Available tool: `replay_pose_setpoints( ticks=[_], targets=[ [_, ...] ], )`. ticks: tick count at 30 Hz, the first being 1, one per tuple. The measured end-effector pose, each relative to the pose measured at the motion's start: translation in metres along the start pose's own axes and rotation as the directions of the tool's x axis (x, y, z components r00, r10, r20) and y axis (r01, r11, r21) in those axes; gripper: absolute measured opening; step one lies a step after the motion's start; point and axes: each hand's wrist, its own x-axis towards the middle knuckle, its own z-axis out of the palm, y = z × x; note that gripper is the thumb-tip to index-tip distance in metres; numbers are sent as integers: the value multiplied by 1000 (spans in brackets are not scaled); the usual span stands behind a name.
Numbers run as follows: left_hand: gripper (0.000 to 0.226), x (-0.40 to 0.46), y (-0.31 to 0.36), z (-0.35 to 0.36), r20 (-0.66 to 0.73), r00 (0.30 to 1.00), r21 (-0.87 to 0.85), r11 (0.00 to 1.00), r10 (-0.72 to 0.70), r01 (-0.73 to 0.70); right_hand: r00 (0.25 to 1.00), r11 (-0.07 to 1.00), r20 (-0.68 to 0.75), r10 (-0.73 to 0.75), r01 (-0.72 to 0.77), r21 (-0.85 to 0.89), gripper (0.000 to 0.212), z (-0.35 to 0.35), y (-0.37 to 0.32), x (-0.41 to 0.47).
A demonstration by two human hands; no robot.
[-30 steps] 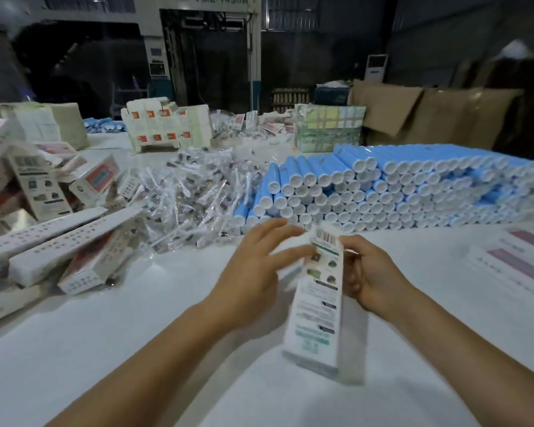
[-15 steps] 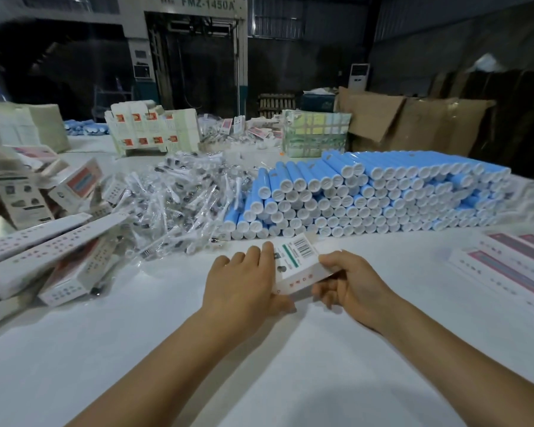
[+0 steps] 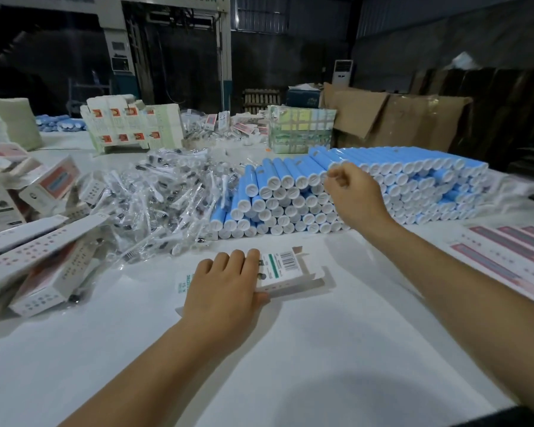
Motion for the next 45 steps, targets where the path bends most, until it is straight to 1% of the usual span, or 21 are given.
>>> replay_pose_setpoints(
  ticks=[2,4,6,10,12,15,18,23,25,26,27,28,29,30,31,32,34,36,39,42,45],
  targets=[
    [66,0,3,1,0,1000,-6,1000,10,-10,994,986,-20,-104,100,-132,8,-1,-10,40],
    [66,1,6,1,8,1000,-6,1000,11,-10,989,936,13,-149,146,-322,11,3,-17,81],
    [65,2,6,0,10,1000,0,1000,21,-21,992,852,61,-107,123,-509,8,9,-21,115],
    [62,4,3,2,-54,996,10,997,71,-70,973,585,229,28,169,-793,17,32,-17,147],
    [62,4,2,3,-69,994,16,997,80,-79,965,492,255,65,191,-849,20,44,-13,155],
    [63,4,2,4,-63,995,14,997,75,-74,957,406,273,94,214,-889,6,52,-10,161],
    [63,5,1,4,-56,995,18,996,85,-84,944,336,308,120,253,-907,12,49,-13,166],
    [65,6,4,0,29,998,-24,998,53,-52,911,292,362,199,297,-909,11,35,-26,164],
    [65,5,4,0,29,999,-46,998,43,-42,916,321,360,179,291,-901,18,28,-31,157],
    [66,4,4,0,28,999,-45,998,39,-38,925,373,350,146,277,-886,21,24,-33,152],
    [67,4,3,1,26,999,-42,999,34,-33,940,485,323,112,232,-843,30,18,-34,148],
    [68,3,3,2,32,999,-41,999,29,-28,957,651,273,101,144,-745,46,10,-36,142],
    [69,4,3,2,32,999,-42,999,21,-20,969,809,226,97,56,-586,61,2,-38,134],
    [69,3,3,4,28,1000,-46,999,6,-5,976,920,195,100,-16,-392,72,-8,-40,123],
    [69,3,2,4,22,1000,-52,999,-13,14,979,980,173,109,-77,-185,79,-17,-41,109],
    [70,3,3,4,17,999,-58,998,-35,36,981,992,152,122,-124,4,83,-26,-37,93],
    [70,3,2,4,14,997,-69,995,-72,72,982,931,103,155,-181,316,89,-35,-23,55],
    [70,4,2,3,11,996,-76,993,-90,90,976,842,53,211,-209,497,86,-33,0,14],
    [69,4,2,2,7,995,-67,993,-102,102,957,786,-8,288,-232,573,72,-13,30,-35],
    [67,1,4,2,15,993,-50,992,-114,114,921,718,-38,387,-275,639,70,6,47,-59],
    [67,-1,4,1,15,993,-44,992,-120,121,921,727,-20,389,-294,620,65,17,48,-72]
  ],
)
